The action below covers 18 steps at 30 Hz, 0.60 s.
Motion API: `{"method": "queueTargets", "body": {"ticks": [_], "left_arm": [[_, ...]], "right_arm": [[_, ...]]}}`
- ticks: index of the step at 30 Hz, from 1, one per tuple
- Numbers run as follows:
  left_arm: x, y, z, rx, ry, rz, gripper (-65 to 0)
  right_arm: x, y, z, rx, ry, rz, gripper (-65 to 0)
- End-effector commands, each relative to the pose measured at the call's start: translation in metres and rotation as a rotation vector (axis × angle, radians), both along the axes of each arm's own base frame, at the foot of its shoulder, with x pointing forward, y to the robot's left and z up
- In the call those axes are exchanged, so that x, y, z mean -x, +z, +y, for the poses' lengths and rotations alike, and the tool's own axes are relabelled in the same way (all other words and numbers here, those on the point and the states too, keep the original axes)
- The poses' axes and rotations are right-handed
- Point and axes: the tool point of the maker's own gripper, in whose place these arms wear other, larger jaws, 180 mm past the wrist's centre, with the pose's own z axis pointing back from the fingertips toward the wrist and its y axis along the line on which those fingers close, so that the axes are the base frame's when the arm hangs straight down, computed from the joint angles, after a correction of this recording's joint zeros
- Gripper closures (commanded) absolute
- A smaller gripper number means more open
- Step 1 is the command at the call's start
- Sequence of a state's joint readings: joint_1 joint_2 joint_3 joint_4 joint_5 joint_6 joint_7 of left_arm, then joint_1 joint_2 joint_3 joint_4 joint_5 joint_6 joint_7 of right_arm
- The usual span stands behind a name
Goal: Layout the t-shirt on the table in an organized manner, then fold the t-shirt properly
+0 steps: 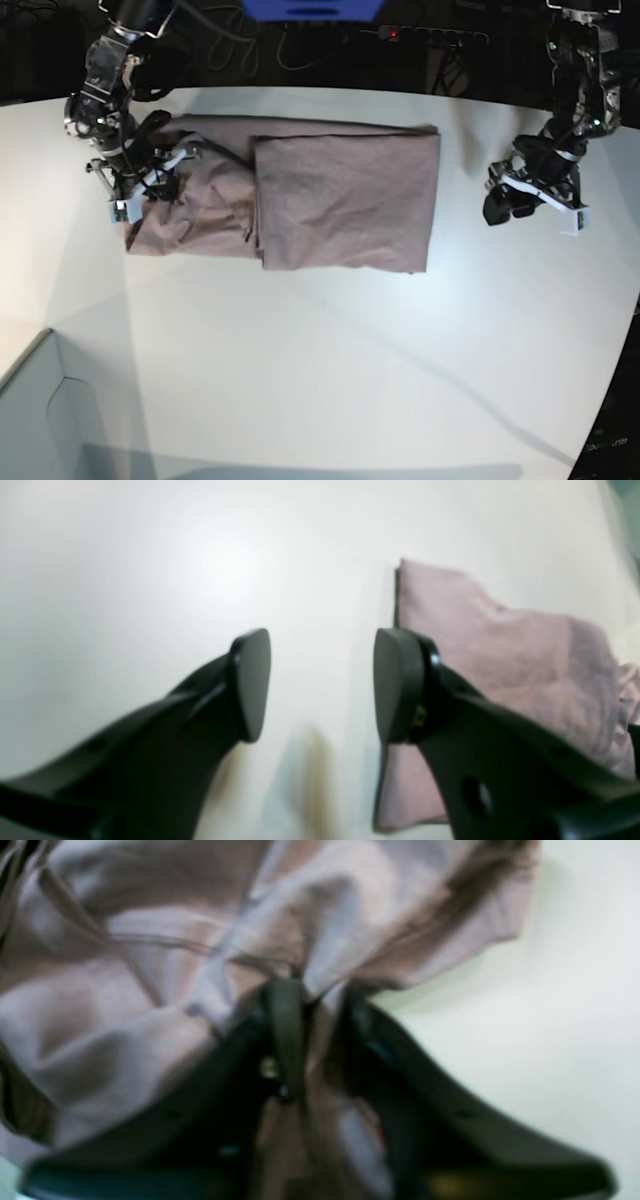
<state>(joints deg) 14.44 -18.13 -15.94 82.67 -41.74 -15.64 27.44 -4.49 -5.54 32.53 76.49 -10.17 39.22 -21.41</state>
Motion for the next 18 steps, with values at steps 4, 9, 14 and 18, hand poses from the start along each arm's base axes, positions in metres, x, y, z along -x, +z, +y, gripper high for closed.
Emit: {"method": "queueTargets", "body": {"ticks": [4,9,14,18], "left_arm": [[-0.005,0.006,0.006,-0.003,0.008,-0.03,-32.1],[0.0,-0.004,0.01,0.001,0.02,0.0,-32.1],[-0.006,-0.004,0.01,0.003,0.021,-0.005,-32.1],[-0.011,0.0,0.012,-0.004,0.019,-0.014,-32.1]], "right_arm": [[-0.007,0.008,-0.004,0.01,-0.001,-0.025,0.0],[-0.02,0.027,-0.012,0.044,-0.004,-0.081,0.0],[-0.034,0.062,-0.008,0.077,-0.005,-0.175,0.0],[-0.039,0.078,0.01,0.091,0.041,-0.219,0.0]]}}
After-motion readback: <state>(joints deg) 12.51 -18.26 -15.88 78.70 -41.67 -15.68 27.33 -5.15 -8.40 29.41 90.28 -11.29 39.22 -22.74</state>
